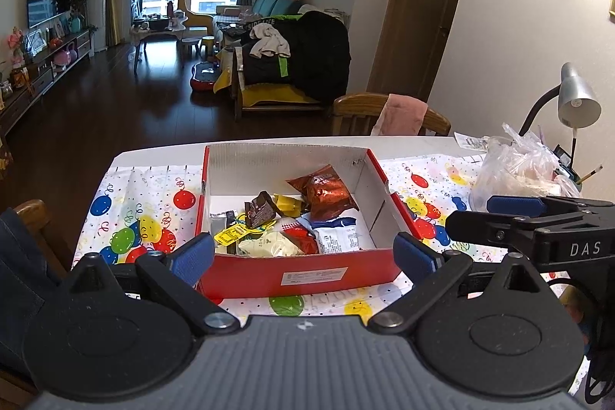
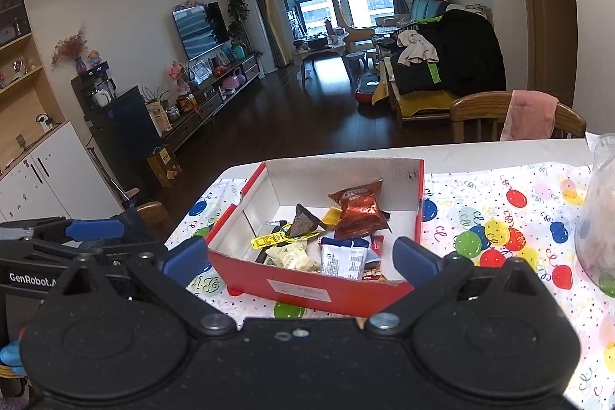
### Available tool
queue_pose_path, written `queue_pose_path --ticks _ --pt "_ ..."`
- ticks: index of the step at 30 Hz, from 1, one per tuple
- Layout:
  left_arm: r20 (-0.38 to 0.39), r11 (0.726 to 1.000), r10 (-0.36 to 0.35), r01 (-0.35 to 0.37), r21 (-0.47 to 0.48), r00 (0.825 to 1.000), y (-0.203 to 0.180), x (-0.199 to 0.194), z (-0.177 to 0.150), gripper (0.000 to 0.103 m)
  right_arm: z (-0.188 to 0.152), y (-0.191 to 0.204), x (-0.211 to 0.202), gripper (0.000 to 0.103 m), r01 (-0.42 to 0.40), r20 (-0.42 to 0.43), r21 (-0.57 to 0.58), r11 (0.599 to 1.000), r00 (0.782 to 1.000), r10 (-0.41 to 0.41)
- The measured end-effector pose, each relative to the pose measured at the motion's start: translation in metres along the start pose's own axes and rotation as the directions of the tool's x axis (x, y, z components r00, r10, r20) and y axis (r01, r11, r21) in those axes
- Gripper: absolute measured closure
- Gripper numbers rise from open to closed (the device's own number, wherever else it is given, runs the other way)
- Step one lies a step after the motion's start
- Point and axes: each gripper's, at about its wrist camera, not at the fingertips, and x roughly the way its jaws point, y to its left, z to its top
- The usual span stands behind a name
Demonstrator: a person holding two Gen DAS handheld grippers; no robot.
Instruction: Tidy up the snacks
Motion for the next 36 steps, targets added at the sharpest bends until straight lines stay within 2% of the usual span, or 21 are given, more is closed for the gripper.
queue_pose_path --ticks 18,36 --pt "-0.003 1.000 0.003 -0.003 -0.010 1.000 0.0009 0.0001 -0.0016 0.003 -0.0026 -0.0005 -0.0020 0.000 0.000 -0.002 0.006 1.000 1.000 0.000" --pt "0.024 0.999 0.039 -0.038 -0.033 0.999 0.0068 -0.0041 0.0001 0.003 -0.0024 0.0073 -0.0028 0.000 -0.003 0.006 0.002 1.000 1.000 0.003"
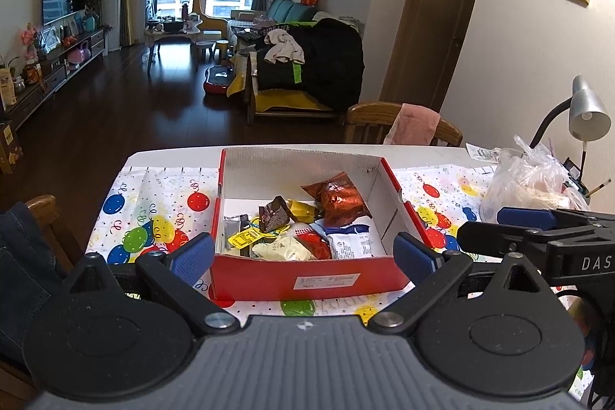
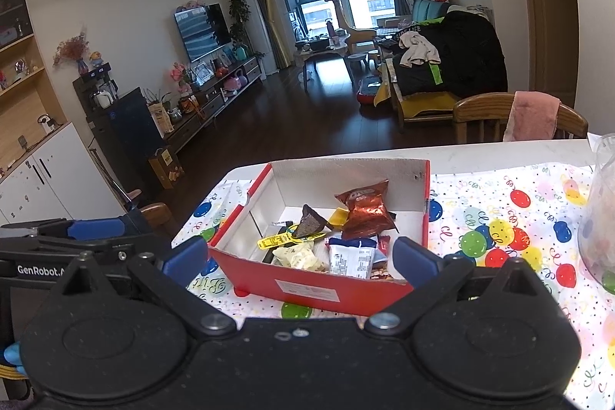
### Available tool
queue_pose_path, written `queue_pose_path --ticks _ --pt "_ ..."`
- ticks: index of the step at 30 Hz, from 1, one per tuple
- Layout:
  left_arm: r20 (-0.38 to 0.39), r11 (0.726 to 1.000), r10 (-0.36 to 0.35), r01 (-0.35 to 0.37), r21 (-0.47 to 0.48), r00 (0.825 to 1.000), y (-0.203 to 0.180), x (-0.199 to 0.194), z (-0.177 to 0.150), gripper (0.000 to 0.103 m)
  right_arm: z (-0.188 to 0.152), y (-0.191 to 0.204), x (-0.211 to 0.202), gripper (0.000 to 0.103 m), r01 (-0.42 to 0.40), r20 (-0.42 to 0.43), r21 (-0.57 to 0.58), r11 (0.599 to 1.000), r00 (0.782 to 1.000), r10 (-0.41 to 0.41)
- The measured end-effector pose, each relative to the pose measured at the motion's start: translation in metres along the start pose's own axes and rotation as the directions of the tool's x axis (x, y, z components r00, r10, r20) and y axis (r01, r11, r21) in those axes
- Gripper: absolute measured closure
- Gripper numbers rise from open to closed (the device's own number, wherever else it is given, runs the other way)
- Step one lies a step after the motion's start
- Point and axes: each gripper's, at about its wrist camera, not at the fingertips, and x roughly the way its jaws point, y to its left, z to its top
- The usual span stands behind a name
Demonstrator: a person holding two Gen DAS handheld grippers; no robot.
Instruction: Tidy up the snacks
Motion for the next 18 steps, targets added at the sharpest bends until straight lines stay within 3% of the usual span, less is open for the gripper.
queue_pose_path --ticks 18 --pt "0.002 1.000 0.019 -0.019 -0.025 1.000 0.0103 -0.0050 -0.0015 0.003 -0.0006 0.0075 0.0032 0.000 -0.003 -0.006 -0.001 1.000 1.000 0.003"
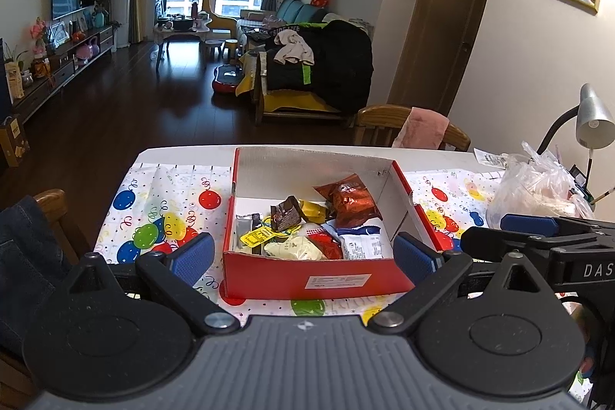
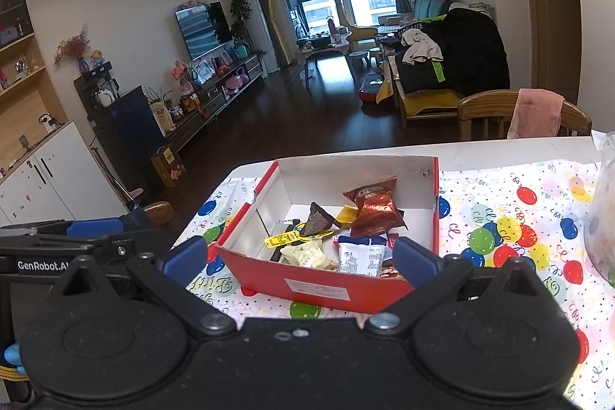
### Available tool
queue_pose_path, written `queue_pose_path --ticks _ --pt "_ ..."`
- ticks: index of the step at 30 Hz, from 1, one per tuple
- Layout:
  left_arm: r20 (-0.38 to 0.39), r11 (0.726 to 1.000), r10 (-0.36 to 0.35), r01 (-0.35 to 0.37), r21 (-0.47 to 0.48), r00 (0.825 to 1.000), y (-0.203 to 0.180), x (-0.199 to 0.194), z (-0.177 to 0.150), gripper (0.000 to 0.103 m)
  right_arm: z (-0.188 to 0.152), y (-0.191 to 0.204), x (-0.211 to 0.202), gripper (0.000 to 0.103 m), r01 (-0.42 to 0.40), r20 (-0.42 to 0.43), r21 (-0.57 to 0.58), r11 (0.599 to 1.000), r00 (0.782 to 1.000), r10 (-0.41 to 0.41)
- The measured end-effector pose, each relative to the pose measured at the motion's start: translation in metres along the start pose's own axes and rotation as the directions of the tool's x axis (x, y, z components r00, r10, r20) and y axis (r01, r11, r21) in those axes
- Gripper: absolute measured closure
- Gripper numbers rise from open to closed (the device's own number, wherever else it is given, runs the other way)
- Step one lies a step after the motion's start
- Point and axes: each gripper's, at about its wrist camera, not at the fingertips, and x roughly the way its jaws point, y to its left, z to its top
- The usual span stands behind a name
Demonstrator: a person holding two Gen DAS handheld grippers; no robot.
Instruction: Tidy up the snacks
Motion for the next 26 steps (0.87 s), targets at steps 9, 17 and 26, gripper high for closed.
queue_pose_path --ticks 9,17,26 --pt "-0.006 1.000 0.002 -0.002 -0.011 1.000 0.006 -0.002 -0.004 0.003 0.001 -0.002 0.000 0.000 -0.001 0.000 0.001 1.000 1.000 0.001" --pt "-0.004 1.000 0.002 -0.002 -0.009 1.000 0.008 -0.006 -0.006 0.003 0.001 0.000 0.000 0.000 0.002 0.000 0.003 1.000 1.000 -0.002" --pt "-0.022 1.000 -0.028 0.027 -0.008 0.999 0.010 -0.016 -0.014 0.003 -0.013 0.012 -0.005 0.000 0.028 0.005 0.023 0.999 1.000 -0.028"
